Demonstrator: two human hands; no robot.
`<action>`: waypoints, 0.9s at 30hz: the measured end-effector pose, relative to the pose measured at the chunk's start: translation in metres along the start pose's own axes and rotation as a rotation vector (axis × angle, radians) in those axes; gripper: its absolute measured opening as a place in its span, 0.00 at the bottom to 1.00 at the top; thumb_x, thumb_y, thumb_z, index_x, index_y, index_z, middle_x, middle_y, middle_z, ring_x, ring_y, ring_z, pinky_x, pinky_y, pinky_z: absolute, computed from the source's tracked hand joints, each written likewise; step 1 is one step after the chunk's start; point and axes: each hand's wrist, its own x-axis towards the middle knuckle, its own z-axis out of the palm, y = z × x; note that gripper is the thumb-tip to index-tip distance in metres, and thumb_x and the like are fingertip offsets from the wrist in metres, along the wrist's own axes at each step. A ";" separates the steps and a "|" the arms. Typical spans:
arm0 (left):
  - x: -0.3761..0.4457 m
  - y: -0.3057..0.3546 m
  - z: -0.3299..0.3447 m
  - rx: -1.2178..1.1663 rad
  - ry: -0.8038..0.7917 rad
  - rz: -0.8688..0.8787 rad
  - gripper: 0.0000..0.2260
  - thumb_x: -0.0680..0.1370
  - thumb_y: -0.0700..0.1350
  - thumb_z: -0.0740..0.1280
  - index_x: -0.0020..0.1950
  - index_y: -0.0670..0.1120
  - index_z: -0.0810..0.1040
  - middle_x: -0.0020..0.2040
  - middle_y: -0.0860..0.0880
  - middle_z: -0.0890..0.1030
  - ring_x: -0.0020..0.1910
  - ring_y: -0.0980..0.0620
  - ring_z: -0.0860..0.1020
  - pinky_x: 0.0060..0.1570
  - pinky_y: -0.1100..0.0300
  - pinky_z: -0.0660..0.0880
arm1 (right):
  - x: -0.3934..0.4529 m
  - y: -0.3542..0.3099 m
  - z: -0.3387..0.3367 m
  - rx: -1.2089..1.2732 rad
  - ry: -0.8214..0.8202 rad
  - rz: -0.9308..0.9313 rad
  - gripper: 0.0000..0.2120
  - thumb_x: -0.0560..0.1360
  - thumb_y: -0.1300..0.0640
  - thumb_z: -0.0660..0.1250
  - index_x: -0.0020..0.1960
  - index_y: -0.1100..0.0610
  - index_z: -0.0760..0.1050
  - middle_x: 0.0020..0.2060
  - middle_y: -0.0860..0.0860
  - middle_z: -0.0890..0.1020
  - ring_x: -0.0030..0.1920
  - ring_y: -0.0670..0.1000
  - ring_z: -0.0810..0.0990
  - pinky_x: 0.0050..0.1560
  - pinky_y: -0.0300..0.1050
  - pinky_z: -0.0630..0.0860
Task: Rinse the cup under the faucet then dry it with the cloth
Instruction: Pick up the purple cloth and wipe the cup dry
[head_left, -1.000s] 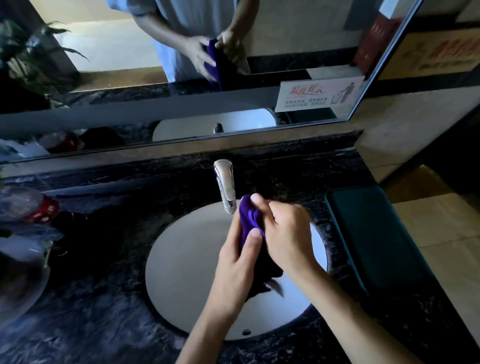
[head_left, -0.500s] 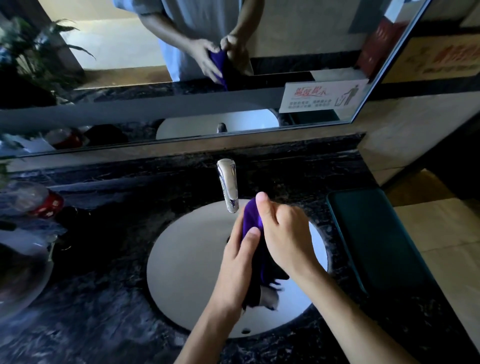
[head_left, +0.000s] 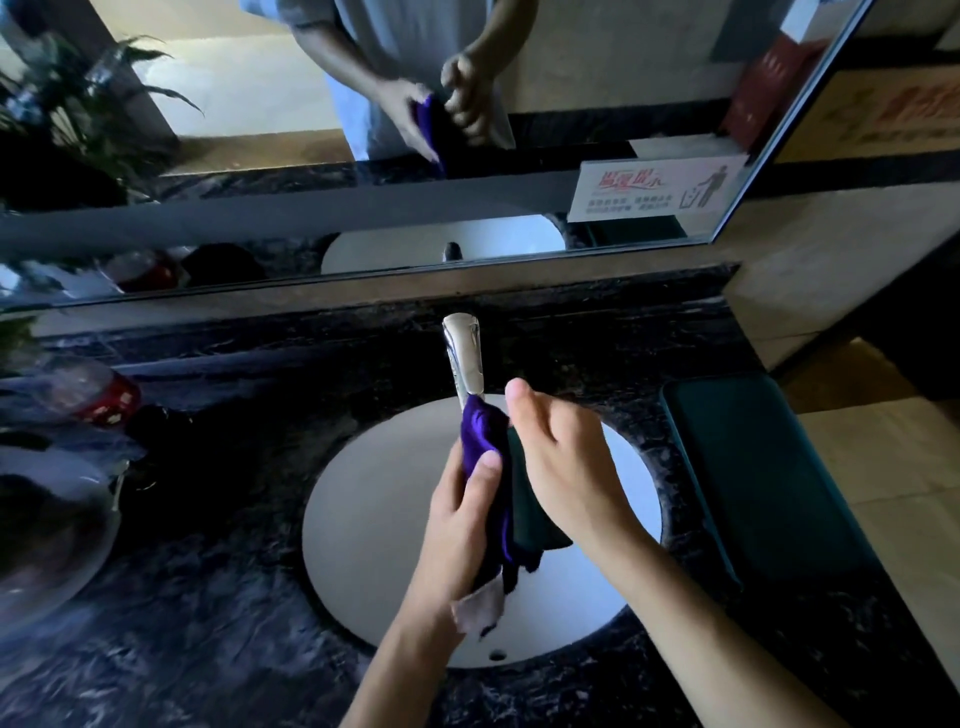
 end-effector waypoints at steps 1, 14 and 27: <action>-0.003 0.002 0.002 0.015 -0.048 0.004 0.13 0.78 0.60 0.72 0.63 0.63 0.82 0.61 0.39 0.84 0.55 0.41 0.82 0.53 0.44 0.80 | 0.000 0.000 0.001 0.026 0.028 0.015 0.25 0.83 0.49 0.59 0.27 0.48 0.64 0.20 0.43 0.67 0.25 0.43 0.64 0.30 0.40 0.60; -0.017 0.021 0.004 -0.362 -0.098 -0.291 0.48 0.37 0.49 0.89 0.56 0.38 0.86 0.42 0.37 0.87 0.34 0.41 0.87 0.28 0.51 0.82 | 0.000 0.060 -0.047 0.704 0.122 0.414 0.11 0.82 0.60 0.61 0.45 0.58 0.80 0.38 0.53 0.86 0.41 0.52 0.84 0.38 0.38 0.80; -0.002 0.016 0.003 0.049 -0.111 -0.005 0.27 0.66 0.50 0.79 0.64 0.47 0.81 0.59 0.40 0.85 0.58 0.40 0.84 0.54 0.47 0.83 | -0.034 0.028 -0.017 1.034 -0.217 0.763 0.43 0.69 0.25 0.61 0.69 0.57 0.76 0.66 0.62 0.79 0.67 0.61 0.77 0.71 0.59 0.69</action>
